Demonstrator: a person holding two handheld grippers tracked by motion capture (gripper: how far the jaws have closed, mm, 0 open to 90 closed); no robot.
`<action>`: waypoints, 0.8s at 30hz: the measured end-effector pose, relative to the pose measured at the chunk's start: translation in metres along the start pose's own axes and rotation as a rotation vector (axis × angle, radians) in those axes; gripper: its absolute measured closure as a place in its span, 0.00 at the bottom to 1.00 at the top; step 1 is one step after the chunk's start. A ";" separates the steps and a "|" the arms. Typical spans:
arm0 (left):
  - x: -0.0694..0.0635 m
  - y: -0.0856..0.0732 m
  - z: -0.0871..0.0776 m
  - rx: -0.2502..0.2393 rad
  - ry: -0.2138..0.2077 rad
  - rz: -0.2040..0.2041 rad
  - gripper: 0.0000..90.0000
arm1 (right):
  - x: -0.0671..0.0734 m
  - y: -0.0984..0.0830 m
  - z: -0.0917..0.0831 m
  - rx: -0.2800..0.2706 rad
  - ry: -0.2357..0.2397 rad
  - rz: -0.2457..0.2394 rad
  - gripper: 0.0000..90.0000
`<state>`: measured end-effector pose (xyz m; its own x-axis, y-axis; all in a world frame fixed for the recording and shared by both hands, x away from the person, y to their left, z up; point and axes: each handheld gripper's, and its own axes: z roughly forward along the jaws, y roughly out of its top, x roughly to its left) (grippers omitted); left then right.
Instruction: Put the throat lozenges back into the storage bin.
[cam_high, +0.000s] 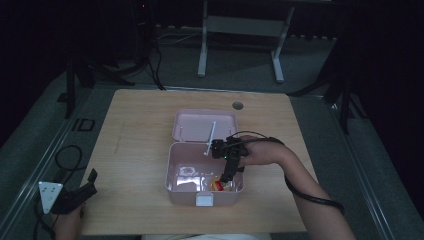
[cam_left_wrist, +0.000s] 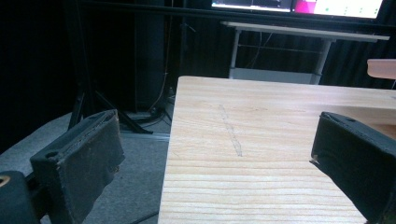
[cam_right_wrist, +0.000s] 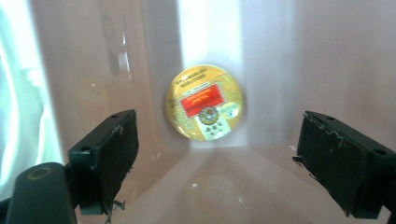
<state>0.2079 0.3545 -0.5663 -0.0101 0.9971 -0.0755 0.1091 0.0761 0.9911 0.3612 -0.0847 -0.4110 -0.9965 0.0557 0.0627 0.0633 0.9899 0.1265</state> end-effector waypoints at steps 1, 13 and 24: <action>0.000 0.000 0.000 0.000 0.000 0.000 0.03 | -0.001 -0.002 -0.005 -0.021 -0.002 0.003 0.13; 0.000 0.000 0.000 0.000 0.001 0.000 0.03 | -0.013 -0.056 -0.045 -0.185 -0.093 0.099 0.13; 0.000 0.000 0.000 0.000 0.002 0.003 0.03 | -0.023 -0.103 -0.027 -0.201 -0.119 0.173 0.13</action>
<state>0.2079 0.3541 -0.5663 -0.0114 0.9973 -0.0723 0.1096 0.0731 0.9913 0.3791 -0.1916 -0.3985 -0.9686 0.2481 -0.0145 0.2308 0.9196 0.3180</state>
